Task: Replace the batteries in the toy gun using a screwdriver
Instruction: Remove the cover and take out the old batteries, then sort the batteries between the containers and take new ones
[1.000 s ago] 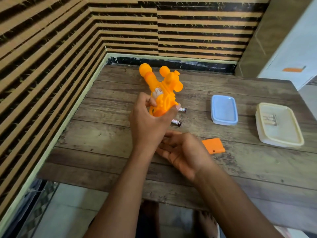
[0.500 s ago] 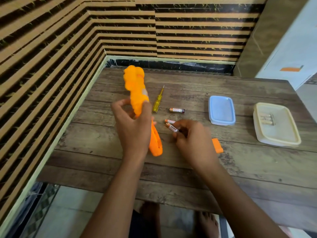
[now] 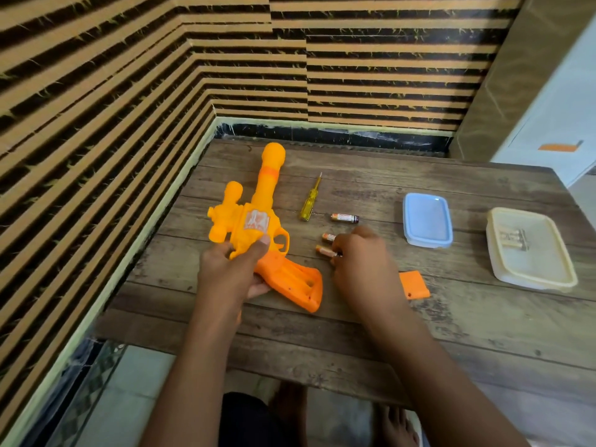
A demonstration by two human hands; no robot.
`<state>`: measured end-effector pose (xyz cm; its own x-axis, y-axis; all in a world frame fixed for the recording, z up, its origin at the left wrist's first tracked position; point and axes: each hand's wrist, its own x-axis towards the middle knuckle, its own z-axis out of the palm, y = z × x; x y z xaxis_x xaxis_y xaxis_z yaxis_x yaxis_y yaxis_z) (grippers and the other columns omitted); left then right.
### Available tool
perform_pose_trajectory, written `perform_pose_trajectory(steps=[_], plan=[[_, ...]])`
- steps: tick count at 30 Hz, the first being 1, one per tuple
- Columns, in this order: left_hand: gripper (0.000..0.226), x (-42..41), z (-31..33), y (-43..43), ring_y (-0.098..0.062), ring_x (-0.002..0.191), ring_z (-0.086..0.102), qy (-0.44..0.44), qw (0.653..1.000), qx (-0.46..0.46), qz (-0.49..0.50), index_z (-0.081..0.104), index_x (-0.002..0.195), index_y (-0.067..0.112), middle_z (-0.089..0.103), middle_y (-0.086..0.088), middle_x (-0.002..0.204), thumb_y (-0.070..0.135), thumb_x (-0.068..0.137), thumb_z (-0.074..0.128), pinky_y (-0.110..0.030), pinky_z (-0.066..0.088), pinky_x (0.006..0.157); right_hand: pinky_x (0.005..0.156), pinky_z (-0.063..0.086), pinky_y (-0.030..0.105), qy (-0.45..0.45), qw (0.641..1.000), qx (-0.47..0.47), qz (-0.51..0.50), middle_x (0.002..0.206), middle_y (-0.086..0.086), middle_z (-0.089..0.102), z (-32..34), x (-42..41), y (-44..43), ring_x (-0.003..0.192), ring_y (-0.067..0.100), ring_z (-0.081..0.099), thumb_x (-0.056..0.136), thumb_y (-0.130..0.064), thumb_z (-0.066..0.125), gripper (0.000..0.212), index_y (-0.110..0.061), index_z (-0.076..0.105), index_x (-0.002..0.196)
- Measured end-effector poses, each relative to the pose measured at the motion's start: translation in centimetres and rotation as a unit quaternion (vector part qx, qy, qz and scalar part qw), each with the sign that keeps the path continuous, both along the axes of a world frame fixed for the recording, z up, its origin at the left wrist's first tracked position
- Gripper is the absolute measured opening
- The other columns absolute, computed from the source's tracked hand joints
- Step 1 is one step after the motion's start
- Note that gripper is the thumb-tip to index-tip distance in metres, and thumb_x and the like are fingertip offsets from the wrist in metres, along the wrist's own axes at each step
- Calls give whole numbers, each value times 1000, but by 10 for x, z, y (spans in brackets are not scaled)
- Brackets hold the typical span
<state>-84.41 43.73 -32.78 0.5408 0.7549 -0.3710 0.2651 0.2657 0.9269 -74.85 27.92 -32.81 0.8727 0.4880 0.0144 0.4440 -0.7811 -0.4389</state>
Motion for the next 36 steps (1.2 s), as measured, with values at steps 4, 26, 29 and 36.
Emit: perform_pose_trajectory(steps=[4, 26, 29, 36], plan=[[39, -3, 3, 3, -35, 63, 76, 89, 994, 61, 2, 58, 77, 5, 72, -24, 79, 29, 83, 88, -46, 65, 63, 84, 55, 42, -7, 1000, 4, 3, 113, 12, 56, -4, 2, -3, 101, 38, 65, 98, -14, 61, 21, -12, 71, 116], [11, 69, 31, -70, -2, 70, 68, 2, 901, 384, -199, 70, 86, 19, 70, 11, 73, 25, 95, 75, -36, 60, 65, 98, 52, 43, -95, 971, 172, -139, 130, 17, 62, -11, 45, -75, 118, 41, 60, 79, -11, 82, 39, -10, 76, 117], [4, 77, 8, -70, -6, 76, 70, -28, 905, 378, -193, 71, 92, 20, 72, 8, 80, 19, 96, 73, -40, 61, 67, 102, 43, 61, -125, 981, 108, -106, 152, 17, 48, -13, 55, -79, 139, 45, 44, 77, -21, 85, 46, -18, 74, 121], [9, 84, -10, -71, -10, 79, 73, -75, 903, 379, -188, 71, 97, 23, 73, 8, 85, 14, 97, 72, -40, 63, 70, 99, 53, 58, -117, 986, 90, -81, 136, 27, 61, -24, 67, -81, 136, 48, 50, 87, -15, 71, 38, -17, 74, 125]])
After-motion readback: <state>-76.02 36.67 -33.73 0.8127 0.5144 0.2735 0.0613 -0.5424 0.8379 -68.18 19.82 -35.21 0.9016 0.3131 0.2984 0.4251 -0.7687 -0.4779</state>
